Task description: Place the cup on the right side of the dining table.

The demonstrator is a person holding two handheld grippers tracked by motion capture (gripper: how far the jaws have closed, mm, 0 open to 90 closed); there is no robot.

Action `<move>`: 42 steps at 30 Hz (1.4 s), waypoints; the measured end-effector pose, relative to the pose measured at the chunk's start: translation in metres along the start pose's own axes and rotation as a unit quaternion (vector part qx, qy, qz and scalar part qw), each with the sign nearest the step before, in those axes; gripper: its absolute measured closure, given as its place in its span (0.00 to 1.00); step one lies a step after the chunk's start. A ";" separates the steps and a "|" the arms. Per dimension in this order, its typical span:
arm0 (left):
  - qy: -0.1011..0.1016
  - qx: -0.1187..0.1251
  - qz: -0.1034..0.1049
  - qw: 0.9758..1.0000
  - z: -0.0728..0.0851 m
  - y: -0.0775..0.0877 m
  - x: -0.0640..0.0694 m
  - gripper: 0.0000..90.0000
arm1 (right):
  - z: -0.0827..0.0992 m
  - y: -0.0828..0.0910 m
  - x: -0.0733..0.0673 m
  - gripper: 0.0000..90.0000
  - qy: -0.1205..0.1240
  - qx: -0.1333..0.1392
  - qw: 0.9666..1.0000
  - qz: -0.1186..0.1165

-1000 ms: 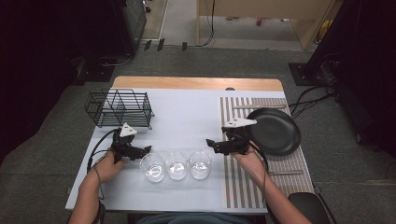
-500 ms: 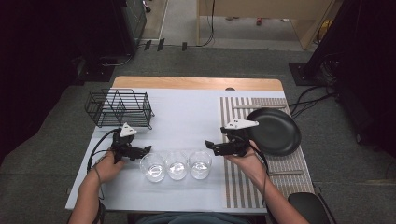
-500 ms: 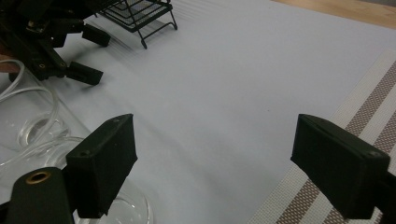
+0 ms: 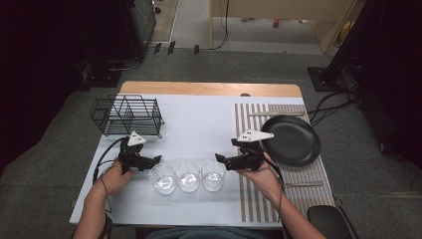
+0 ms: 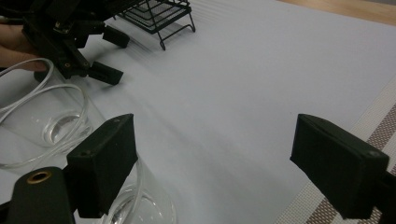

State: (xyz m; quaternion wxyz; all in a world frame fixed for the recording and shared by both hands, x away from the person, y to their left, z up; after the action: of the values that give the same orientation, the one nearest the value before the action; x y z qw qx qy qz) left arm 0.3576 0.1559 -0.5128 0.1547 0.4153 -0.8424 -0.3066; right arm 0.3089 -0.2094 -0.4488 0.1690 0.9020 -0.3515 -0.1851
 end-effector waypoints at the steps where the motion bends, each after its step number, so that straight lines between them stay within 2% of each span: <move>1: 0.000 0.000 0.000 1.000 0.000 0.000 0.000 0.00 | 0.000 0.000 -0.001 0.16 0.001 0.000 1.000 -0.001; 12: 0.000 0.000 0.000 1.000 0.000 0.000 0.000 0.00 | 0.000 0.002 -0.011 0.16 0.000 0.008 1.000 -0.012; 23: 0.000 0.000 0.000 1.000 0.000 0.000 0.000 0.00 | 0.004 0.002 -0.021 0.17 0.022 0.007 1.000 -0.010; 33: 0.000 0.000 0.000 1.000 0.000 0.000 0.000 0.00 | 0.005 0.003 -0.029 0.17 0.020 0.019 0.999 -0.027; 42: 0.000 0.000 0.000 1.000 0.000 0.000 0.000 0.00 | 0.008 0.004 -0.036 0.17 0.025 0.024 0.999 -0.032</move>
State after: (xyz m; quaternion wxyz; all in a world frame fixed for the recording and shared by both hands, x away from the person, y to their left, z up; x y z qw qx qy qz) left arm 0.3576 0.1559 -0.5128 0.1549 0.4154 -0.8423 -0.3066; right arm 0.2783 -0.1880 -0.4464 0.1497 0.9212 -0.3222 -0.1589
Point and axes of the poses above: each handheld gripper's, and its own axes: y roughly backward along the jaws, z roughly out of its underside, x roughly to its right, the point moved 2 cm from there along -y, roughly forward along the jaws, and after that the axes turned 6 degrees about x, right-handed, at the moved point
